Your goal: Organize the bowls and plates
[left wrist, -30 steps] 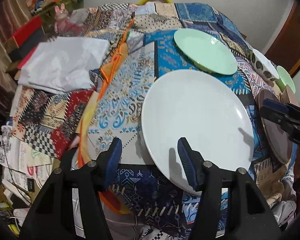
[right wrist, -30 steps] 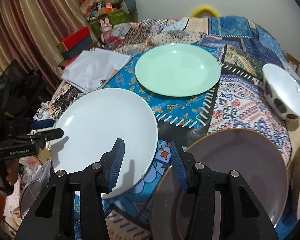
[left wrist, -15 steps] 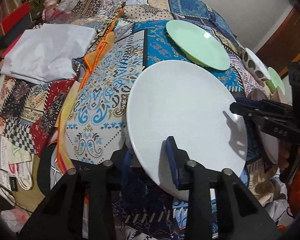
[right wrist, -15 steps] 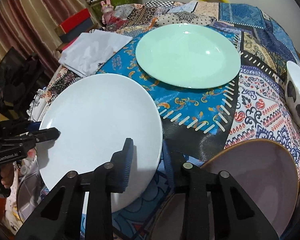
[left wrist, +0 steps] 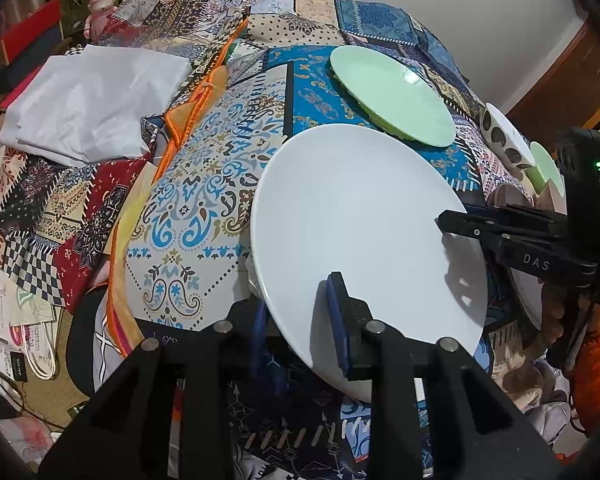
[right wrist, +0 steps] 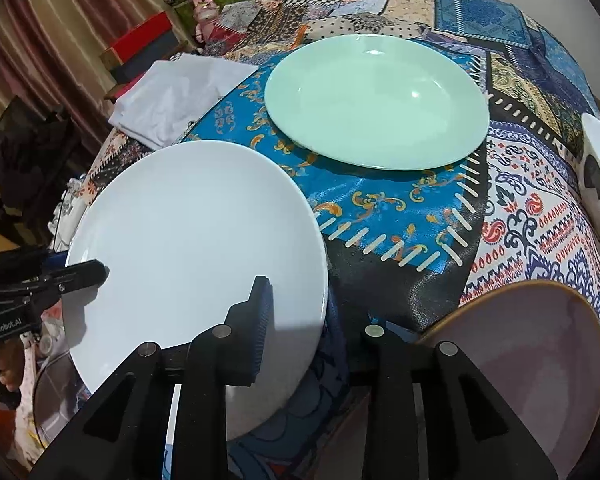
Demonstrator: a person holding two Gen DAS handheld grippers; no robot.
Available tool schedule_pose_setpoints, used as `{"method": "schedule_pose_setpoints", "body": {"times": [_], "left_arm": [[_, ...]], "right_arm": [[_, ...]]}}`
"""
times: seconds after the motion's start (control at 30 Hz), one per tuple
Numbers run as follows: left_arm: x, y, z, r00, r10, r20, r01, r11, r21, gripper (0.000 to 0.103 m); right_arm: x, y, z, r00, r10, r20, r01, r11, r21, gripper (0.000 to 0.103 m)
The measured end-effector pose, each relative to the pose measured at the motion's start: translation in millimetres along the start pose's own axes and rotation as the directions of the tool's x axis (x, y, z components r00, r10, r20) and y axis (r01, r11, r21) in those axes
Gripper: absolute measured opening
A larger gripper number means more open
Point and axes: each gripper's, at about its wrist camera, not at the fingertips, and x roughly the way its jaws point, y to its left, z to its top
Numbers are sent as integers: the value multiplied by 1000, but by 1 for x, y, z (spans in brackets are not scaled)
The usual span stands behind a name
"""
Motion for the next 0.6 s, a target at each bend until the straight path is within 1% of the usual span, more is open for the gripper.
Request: {"method": "schedule_pose_setpoints", "body": {"times": [0.13, 0.27, 0.4, 0.6], "left_arm": [[-4, -2, -2, 1000, 20, 21, -19, 1000, -2, 28], [-9, 3, -1, 999, 9, 31, -8, 999, -39, 28], [-14, 1, 1, 999, 19, 44, -17, 998, -52, 28], [-20, -3, 6, 998, 28, 60, -25, 998, -61, 28]], "right_arm": [[-3, 1, -4, 1000, 7, 8, -7, 1000, 25, 25], [-6, 1, -5, 1000, 24, 15, -25, 999, 41, 25], [-13, 3, -7, 999, 17, 44, -19, 999, 42, 24], [-26, -1, -6, 996, 35, 83, -40, 997, 60, 23]]}}
